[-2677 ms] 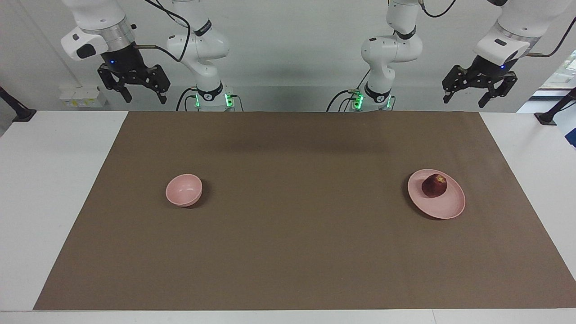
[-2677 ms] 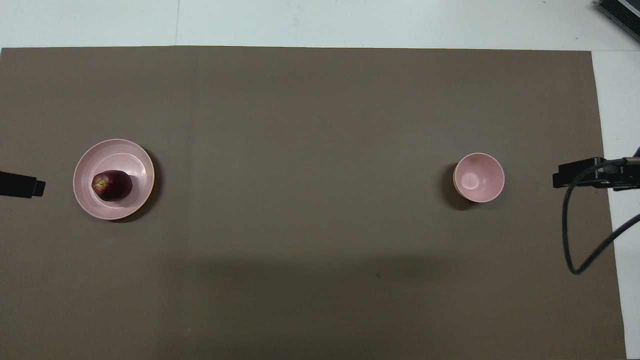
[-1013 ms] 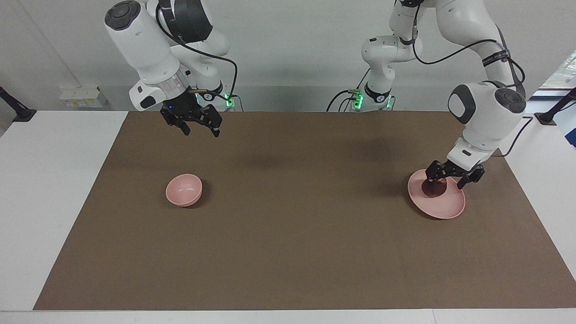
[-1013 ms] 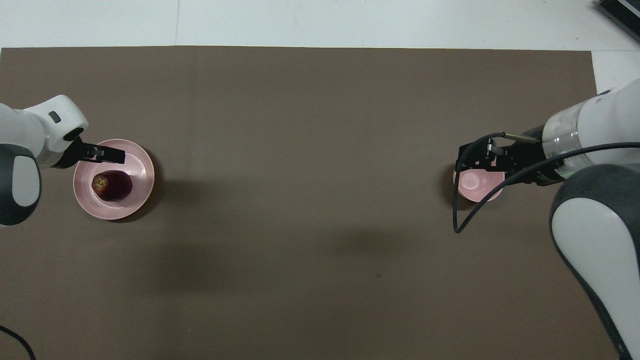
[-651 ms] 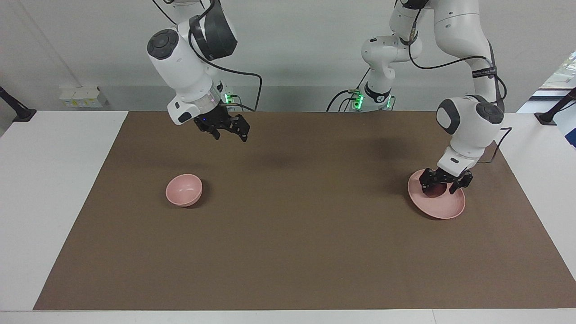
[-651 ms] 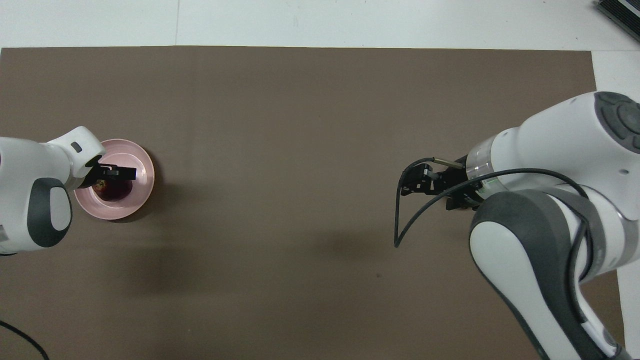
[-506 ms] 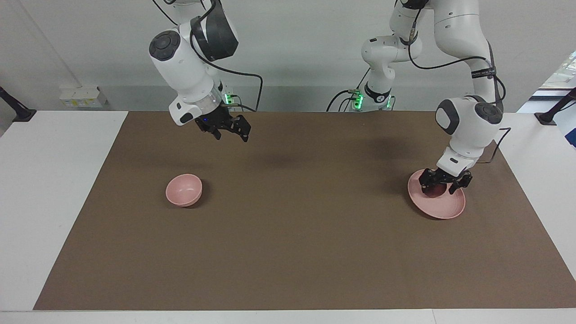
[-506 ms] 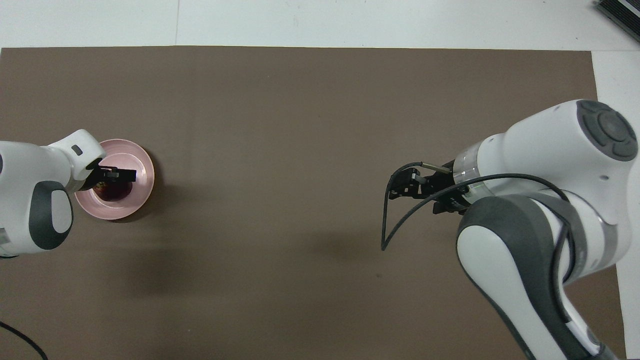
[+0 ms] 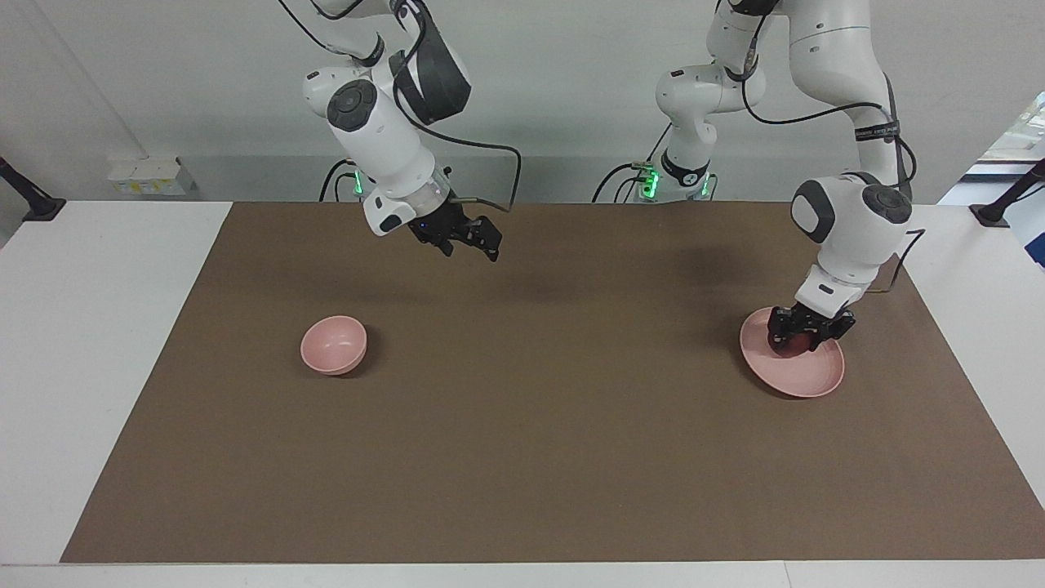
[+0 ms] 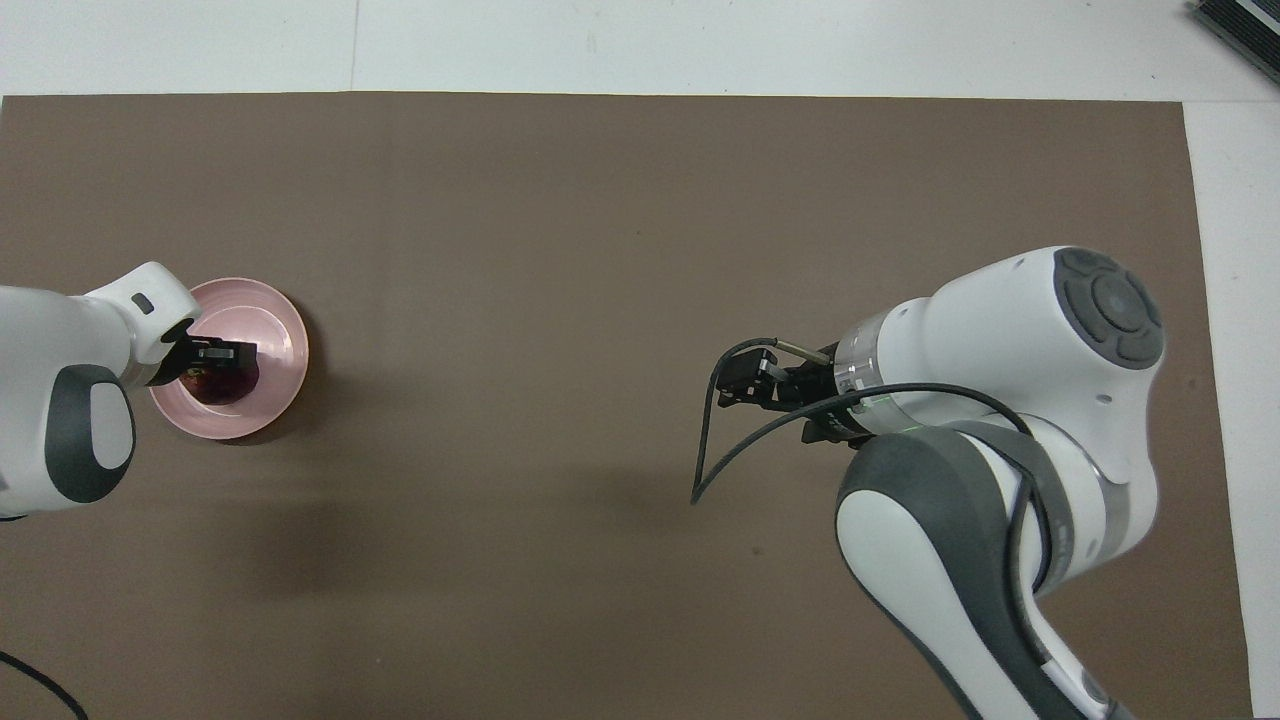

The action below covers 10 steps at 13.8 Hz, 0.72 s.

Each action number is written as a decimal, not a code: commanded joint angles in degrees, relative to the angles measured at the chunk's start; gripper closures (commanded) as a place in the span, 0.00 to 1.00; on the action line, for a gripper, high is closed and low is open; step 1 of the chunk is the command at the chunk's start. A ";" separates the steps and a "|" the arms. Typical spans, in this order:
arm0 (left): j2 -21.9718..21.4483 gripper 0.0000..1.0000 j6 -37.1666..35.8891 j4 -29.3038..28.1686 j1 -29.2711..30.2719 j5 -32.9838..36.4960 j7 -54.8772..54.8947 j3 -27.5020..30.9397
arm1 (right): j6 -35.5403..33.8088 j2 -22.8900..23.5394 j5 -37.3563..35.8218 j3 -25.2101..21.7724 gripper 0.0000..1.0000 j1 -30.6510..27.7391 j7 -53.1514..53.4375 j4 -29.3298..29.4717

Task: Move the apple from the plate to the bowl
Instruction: 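Lift the apple with the left gripper while the right gripper approaches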

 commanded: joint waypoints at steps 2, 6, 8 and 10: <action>-1.59 1.00 -1.16 2.33 0.11 0.19 0.47 -0.45 | 0.92 1.36 7.97 0.14 0.00 -0.83 2.77 2.50; -5.89 1.00 -8.86 9.19 -2.08 -0.16 -0.14 -1.15 | 2.49 4.88 17.98 0.05 0.00 -1.54 10.77 9.72; -6.26 1.00 -12.31 12.17 -2.17 -6.27 -0.23 -2.64 | 7.92 5.23 23.35 0.13 0.00 -0.84 15.32 9.73; -5.82 1.00 -11.71 13.59 -2.17 -14.10 -2.32 -5.18 | 13.20 5.49 26.26 0.31 0.00 0.04 24.61 9.81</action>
